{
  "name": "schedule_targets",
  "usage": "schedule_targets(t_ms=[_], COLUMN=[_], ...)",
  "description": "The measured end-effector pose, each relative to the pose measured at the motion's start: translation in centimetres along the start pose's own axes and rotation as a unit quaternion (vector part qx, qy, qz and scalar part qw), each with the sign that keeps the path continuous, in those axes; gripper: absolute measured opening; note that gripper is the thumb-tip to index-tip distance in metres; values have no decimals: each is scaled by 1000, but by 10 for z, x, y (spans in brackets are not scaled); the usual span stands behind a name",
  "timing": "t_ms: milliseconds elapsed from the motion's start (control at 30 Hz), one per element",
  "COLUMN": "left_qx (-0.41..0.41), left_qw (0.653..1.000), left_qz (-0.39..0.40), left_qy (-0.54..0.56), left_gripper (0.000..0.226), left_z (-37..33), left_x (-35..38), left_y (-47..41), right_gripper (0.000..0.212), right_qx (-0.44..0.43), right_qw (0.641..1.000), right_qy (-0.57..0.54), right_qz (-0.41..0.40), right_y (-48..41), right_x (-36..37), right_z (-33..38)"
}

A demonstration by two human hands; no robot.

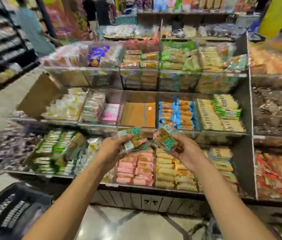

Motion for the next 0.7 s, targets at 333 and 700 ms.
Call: schedule_targets(t_ms=[333,700], left_qx=[24,16], left_qw=[993,983], left_qz=[-113,-179], left_qy=[41,37], left_gripper=[88,95], left_z=[-29,-82], left_x=[-124,-179], left_y=[0,-49], right_gripper=[21,31], right_qx=[53,70], right_qw=[992,982], right_qy=[7,40], right_qz=[118,173], right_y=[-63,-171], right_x=[124,188], right_z=[-50,-65])
Point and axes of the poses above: each hand's wrist, its own y-axis away from the middle knuckle, its own x-axis out of the palm, z = x × y, the point moved 5 cm from there along -y, towards the middle knuckle, and after that the axes turned 10 degrees about -x, right-handed, at the moved point
